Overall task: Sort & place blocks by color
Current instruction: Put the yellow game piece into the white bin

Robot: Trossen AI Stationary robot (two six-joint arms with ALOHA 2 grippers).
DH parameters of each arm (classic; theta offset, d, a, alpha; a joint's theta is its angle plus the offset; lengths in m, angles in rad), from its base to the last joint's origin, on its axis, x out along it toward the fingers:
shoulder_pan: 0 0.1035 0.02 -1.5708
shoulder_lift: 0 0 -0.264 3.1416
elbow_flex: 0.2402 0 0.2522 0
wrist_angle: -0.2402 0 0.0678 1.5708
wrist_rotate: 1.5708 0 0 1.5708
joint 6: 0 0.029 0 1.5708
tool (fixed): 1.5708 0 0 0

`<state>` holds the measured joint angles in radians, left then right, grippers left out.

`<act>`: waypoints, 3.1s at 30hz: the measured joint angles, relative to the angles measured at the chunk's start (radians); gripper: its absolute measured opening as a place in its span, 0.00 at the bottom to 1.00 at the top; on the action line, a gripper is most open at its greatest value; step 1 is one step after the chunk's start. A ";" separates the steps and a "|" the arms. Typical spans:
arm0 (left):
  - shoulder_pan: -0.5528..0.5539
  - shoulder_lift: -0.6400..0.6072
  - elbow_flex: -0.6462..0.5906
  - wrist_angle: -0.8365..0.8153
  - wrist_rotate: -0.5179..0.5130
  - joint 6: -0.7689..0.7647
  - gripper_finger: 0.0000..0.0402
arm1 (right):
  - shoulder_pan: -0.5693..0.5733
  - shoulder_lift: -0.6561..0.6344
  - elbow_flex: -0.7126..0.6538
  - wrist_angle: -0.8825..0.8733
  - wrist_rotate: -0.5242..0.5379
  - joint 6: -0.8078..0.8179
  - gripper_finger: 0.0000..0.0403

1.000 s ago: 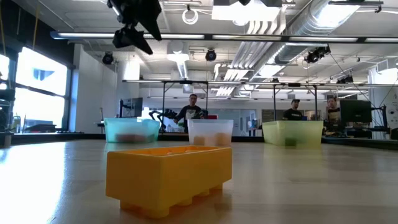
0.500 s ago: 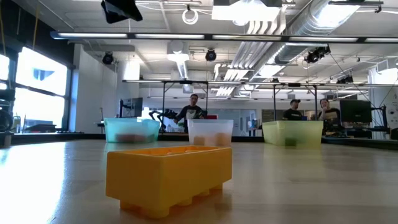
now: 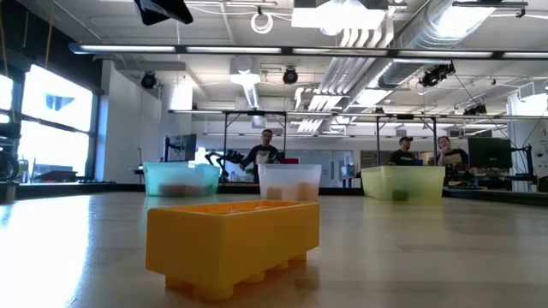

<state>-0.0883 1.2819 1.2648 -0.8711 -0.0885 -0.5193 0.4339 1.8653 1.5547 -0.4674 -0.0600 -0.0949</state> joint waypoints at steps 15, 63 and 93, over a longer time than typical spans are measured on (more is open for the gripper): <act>0.000 0.000 0.000 0.000 -0.028 -0.028 0.56 | 0.006 0.169 0.000 0.064 -0.066 -0.226 0.66; 0.001 0.001 0.000 0.000 -0.054 0.042 0.56 | 0.020 0.342 0.002 0.124 -0.025 0.392 0.28; 0.159 -0.148 0.000 0.005 -0.057 0.207 0.56 | -0.417 0.088 0.001 -0.228 0.372 0.162 0.28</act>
<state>0.0703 1.1342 1.2644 -0.8660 -0.1459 -0.3119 0.0168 1.9536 1.5558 -0.6950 0.3125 0.0668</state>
